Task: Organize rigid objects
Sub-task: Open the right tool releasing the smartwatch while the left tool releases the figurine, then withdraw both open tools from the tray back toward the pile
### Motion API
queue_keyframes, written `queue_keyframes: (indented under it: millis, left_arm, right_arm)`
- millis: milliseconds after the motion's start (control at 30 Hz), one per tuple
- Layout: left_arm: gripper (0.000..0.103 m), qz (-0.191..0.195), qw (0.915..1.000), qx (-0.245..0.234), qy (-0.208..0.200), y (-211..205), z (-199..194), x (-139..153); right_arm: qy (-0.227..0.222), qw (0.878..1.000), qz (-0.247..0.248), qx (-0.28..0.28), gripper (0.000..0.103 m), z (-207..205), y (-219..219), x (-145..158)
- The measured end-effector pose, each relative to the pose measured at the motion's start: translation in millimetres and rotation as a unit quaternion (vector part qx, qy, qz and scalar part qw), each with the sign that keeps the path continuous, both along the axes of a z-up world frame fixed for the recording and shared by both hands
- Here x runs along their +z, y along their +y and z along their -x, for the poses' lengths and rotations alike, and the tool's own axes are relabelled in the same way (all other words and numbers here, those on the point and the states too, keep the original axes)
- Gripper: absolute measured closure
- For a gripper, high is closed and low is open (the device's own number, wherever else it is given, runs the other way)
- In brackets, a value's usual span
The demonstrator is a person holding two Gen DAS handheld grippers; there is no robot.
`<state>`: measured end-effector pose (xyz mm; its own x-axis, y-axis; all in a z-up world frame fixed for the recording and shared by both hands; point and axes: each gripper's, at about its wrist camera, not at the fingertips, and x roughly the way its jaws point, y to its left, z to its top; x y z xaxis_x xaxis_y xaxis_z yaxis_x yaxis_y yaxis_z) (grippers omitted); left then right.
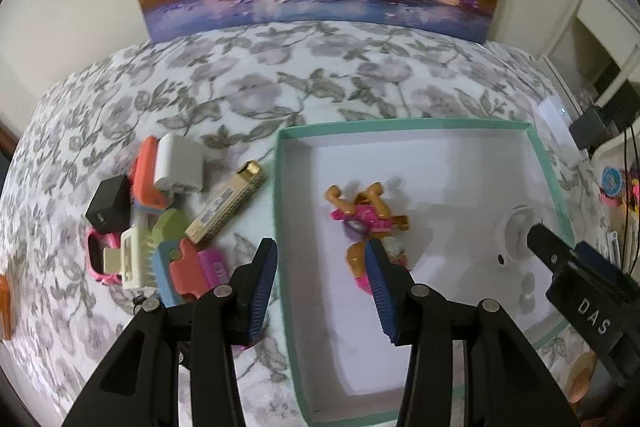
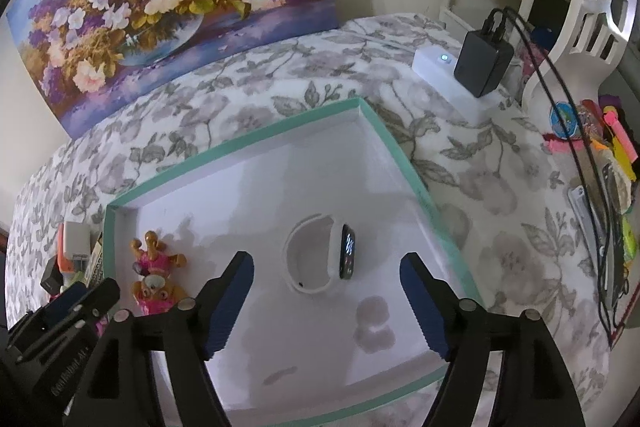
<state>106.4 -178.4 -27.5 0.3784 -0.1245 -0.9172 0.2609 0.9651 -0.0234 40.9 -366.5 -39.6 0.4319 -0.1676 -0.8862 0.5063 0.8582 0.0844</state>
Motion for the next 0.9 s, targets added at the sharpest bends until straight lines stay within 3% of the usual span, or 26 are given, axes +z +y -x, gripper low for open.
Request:
queue_keyframes:
  millis: [167, 233, 433, 500, 533, 900]
  left_arm:
    - [0.047, 0.001, 0.9996, 0.029, 0.005, 17.9, -2.7, -1.9]
    - [0.044, -0.005, 0.9994, 0.035, 0.005, 23.4, -3.7, -2.5]
    - [0.034, -0.007, 0.9979, 0.064, 0.011, 45.8, -7.0, -4.4]
    - [0.02, -0.009, 0.9973, 0.072, 0.01, 52.3, -7.3, -3.8]
    - [0.018, -0.009, 0.997, 0.076, 0.008, 55.6, -7.0, -3.2]
    - [0.008, -0.006, 0.9927, 0.12, -0.005, 99.3, 2.1, 5.9]
  right_arm:
    - [0.007, 1.0, 0.003, 0.0, 0.015, 1.6, 4.7, -5.2]
    - [0.009, 1.0, 0.006, 0.002, 0.006, 1.9, 7.0, -6.1]
    - [0.011, 1.0, 0.012, 0.009, 0.0, 2.6, 17.4, -8.0]
    - [0.009, 1.0, 0.012, 0.01, 0.0, 3.5, 20.3, -7.9]
    - [0.008, 1.0, 0.012, 0.011, 0.0, 4.0, 22.0, -7.7]
    - [-0.011, 0.999, 0.018, 0.025, 0.0, 10.4, 46.1, 2.6]
